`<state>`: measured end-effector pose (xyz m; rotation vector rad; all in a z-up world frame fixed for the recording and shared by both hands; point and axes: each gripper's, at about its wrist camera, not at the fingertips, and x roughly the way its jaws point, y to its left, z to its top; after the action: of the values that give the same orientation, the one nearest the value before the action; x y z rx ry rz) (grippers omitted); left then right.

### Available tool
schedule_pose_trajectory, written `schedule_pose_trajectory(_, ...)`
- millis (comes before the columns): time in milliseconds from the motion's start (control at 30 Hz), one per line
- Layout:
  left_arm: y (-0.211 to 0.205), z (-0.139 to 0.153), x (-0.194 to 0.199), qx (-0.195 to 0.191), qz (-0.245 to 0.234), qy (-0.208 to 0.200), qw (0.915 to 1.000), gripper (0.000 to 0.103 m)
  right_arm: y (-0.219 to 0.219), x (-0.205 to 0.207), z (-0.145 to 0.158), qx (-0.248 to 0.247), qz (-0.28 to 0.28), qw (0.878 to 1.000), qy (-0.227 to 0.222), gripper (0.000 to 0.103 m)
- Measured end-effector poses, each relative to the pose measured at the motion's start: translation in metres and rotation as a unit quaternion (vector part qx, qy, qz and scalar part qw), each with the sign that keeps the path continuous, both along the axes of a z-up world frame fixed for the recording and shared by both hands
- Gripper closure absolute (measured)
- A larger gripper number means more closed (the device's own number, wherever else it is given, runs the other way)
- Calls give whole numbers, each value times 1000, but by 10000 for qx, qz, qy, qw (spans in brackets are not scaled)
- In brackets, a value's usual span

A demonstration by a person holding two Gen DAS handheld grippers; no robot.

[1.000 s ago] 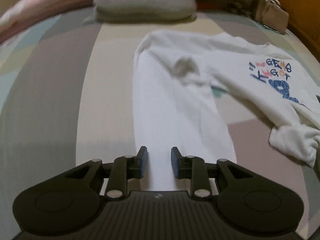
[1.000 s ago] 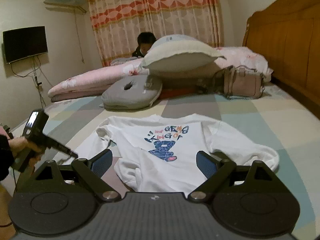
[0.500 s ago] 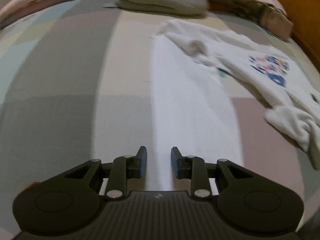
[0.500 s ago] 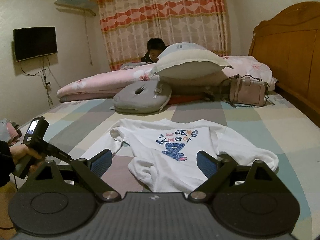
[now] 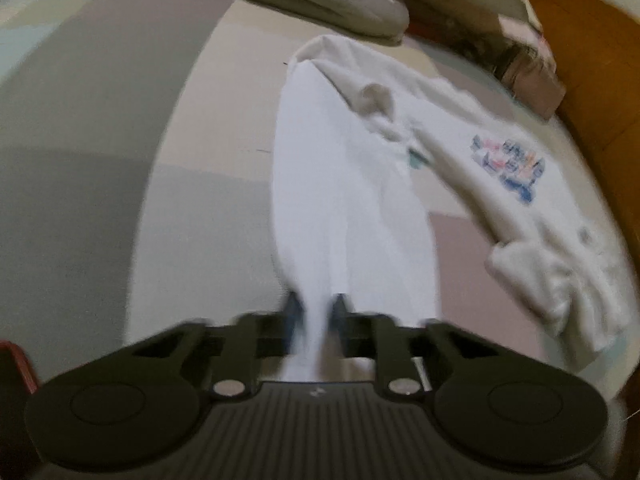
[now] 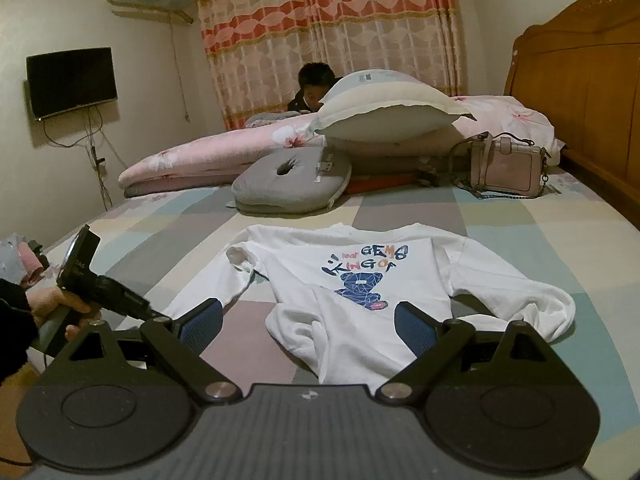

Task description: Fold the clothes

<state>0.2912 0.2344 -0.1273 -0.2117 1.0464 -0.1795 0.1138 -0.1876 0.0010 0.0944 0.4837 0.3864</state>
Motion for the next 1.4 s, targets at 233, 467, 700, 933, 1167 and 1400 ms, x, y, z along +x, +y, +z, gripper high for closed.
schedule_pose_trajectory(233, 13, 25, 19, 1012, 58, -99, 9948, 101, -1, 10, -7, -53, -64, 9998, 159, 8)
schedule_pose_trajectory(467, 51, 42, 68, 2207, 370, -20, 9746, 101, 1, 23, -16, -217, -183, 9992, 298, 8)
schedule_pose_trajectory(700, 87, 46, 108, 3089, 836, 34, 9474, 101, 6, 42, -27, -368, -294, 9978, 475, 8)
schedule_pose_trajectory(933, 120, 53, 139, 3342, 1642, -108, 9280, 94, 16, 56, -37, -533, -277, 9961, 641, 8)
schedule_pose_trajectory(1167, 137, 53, 143, 3394, 1959, -118, 9200, 87, 22, 64, -42, -569, -237, 9953, 747, 8)
schedule_pose_trajectory(1400, 121, 47, 106, 2390, 1061, -228, 9649, 70, 30, 64, -40, -562, -87, 9959, 699, 8)
